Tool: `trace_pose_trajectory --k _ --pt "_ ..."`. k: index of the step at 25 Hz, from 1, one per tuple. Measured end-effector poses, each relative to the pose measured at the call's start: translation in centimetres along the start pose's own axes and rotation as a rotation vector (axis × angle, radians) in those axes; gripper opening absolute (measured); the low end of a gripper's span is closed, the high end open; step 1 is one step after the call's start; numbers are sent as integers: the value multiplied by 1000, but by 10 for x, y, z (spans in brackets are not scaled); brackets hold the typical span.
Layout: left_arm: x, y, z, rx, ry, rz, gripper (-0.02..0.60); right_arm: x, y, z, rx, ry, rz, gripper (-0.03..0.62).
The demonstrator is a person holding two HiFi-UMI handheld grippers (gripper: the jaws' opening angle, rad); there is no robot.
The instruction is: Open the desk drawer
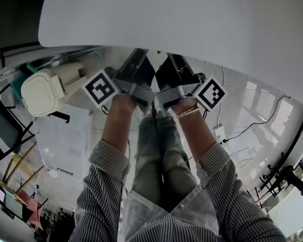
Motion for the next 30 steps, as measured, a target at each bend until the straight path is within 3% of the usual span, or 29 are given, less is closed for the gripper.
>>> trace_pose_trajectory --k 30 --pt "-72 -38 -15 -26 6 29 37 -61 -54 -2 -5 -8 -21 41"
Point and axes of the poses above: the fingertips, and each gripper's own axes: x forward along the fingers, z to its right, y out of its top, the point moved 1 cm from there along -x, backward along the fingers, and after that the axes turned 9 degrees about y, right-handed, at the moved point
